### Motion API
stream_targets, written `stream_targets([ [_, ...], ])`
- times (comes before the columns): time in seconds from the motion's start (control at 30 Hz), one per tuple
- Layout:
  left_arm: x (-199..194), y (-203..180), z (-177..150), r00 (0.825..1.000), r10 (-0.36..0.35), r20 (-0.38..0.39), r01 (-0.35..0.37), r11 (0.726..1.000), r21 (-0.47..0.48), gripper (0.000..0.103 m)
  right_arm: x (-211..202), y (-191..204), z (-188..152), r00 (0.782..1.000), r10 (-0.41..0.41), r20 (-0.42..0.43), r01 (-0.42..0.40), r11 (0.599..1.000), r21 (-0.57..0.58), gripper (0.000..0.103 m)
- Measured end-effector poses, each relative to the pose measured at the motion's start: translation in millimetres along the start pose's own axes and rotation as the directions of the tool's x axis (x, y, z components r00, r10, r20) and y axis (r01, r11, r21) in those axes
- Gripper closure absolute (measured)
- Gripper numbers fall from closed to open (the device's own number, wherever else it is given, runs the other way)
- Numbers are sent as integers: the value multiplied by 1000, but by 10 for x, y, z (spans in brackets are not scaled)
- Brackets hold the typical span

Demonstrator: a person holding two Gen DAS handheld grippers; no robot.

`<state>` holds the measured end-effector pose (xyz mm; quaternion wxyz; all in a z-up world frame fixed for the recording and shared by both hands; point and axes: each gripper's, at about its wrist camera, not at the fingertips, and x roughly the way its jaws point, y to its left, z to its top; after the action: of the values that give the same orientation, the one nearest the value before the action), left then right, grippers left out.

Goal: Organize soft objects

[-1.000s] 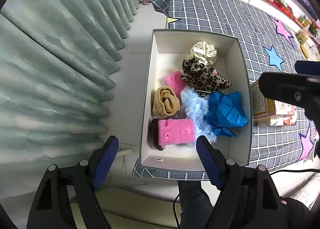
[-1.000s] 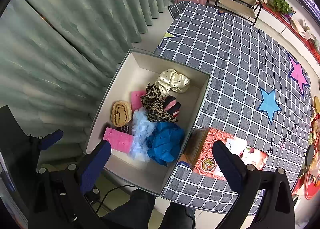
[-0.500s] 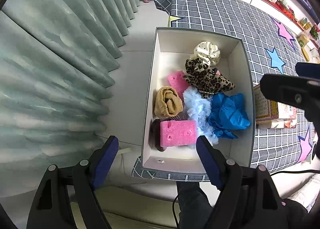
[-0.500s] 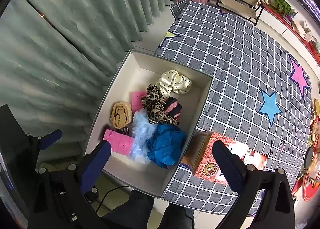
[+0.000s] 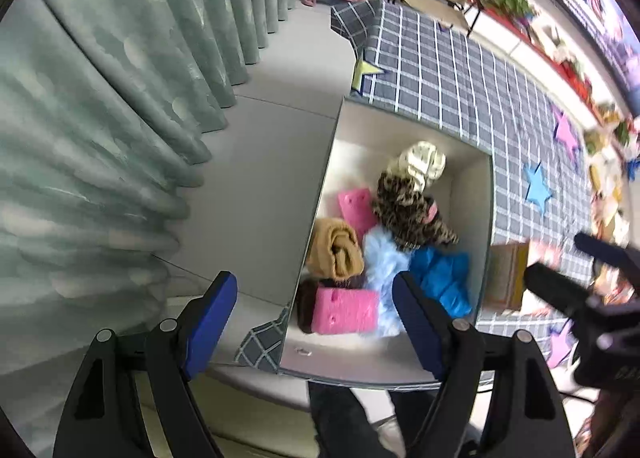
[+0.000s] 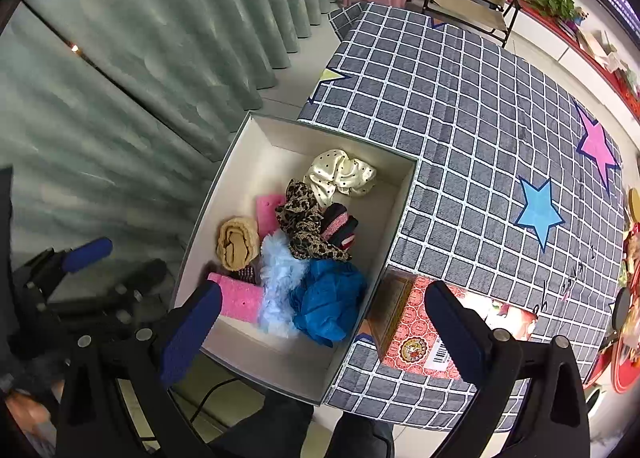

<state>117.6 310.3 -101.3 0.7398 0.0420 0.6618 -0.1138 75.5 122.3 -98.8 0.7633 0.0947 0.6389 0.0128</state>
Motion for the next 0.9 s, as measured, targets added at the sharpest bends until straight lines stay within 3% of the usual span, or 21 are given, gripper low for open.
stream_targets([
  [0.1, -15, 37, 36, 999, -32, -1, 32, 999, -32, 20, 1, -9, 0, 1000, -2, -1, 2, 1000, 3, 1],
  [0.2, -16, 15, 29, 1000, -7, 7, 7, 1000, -29, 20, 7, -19, -10, 1000, 2, -3, -2, 1000, 9, 1],
  [0.63, 38, -238, -128, 992, 117, 42, -121, 986, 111, 20, 42, 12, -9, 1000, -4, -14, 4, 1000, -5, 1],
  [0.9, 63, -308, -185, 989, 139, 52, -146, 977, 158, 20, 51, 39, -8, 1000, -5, -16, 5, 1000, -8, 1],
])
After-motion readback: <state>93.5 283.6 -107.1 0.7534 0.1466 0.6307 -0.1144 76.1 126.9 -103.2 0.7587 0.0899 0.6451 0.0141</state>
